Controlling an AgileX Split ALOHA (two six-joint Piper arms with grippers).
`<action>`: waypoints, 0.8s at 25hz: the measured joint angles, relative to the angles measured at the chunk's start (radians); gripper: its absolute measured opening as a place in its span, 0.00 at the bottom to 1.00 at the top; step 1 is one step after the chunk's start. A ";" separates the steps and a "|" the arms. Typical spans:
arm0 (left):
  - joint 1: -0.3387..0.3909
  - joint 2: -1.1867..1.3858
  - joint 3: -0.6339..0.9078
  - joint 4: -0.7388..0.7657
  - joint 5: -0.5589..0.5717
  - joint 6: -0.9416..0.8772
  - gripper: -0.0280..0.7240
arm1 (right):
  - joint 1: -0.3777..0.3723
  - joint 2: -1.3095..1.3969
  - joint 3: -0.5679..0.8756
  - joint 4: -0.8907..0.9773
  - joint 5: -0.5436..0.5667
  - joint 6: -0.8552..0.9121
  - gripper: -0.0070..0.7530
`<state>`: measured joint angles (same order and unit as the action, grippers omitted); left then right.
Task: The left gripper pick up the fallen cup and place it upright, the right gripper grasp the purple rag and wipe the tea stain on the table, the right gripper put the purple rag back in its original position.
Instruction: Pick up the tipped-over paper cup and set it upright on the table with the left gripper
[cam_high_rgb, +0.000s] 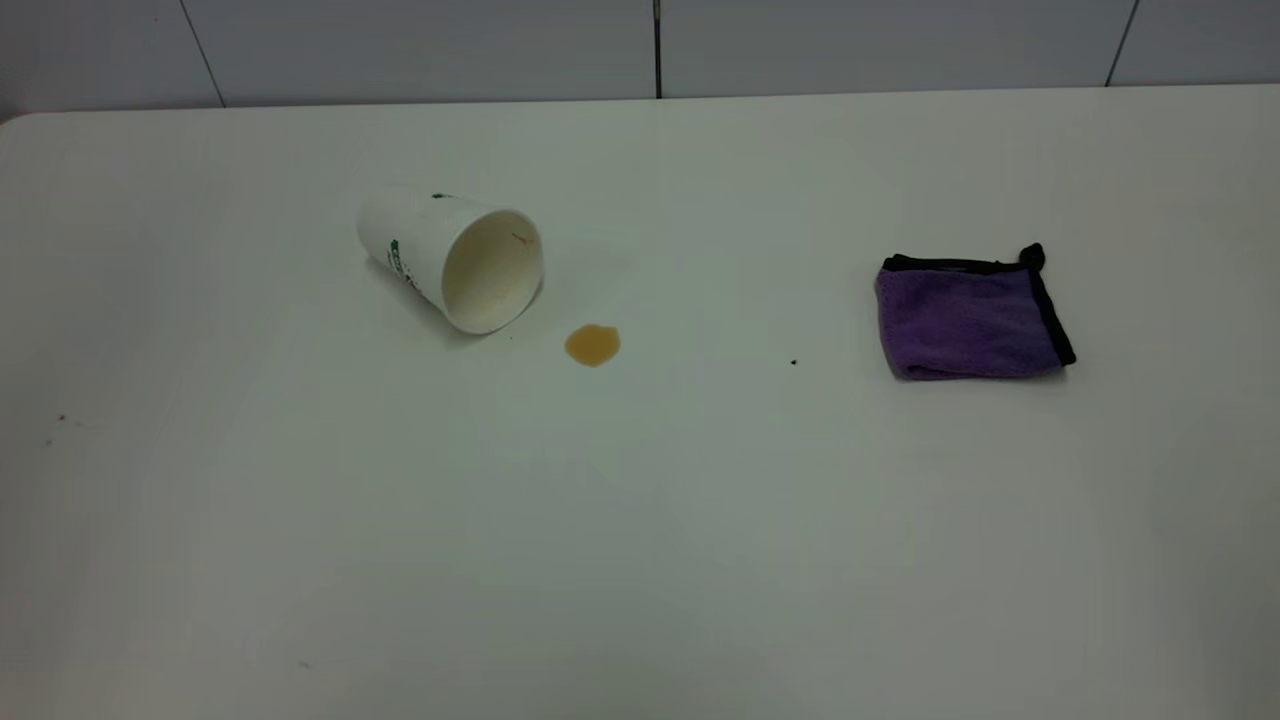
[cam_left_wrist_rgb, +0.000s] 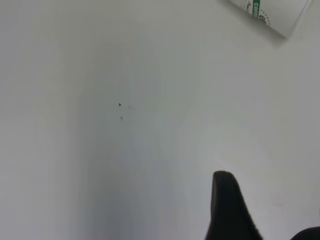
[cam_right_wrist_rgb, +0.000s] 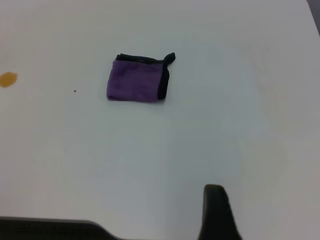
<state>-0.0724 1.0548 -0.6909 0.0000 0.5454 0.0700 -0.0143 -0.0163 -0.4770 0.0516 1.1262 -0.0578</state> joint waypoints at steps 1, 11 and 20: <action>-0.012 0.053 -0.024 0.000 -0.010 0.007 0.66 | 0.000 0.000 0.000 0.000 0.000 0.000 0.71; -0.243 0.559 -0.280 0.017 -0.099 0.026 0.66 | 0.000 0.000 0.000 0.000 0.000 0.000 0.71; -0.403 0.961 -0.583 0.306 -0.110 -0.153 0.66 | 0.000 0.000 0.000 0.000 0.000 0.000 0.71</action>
<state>-0.4756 2.0155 -1.2744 0.3056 0.4355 -0.0828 -0.0143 -0.0163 -0.4770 0.0516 1.1262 -0.0578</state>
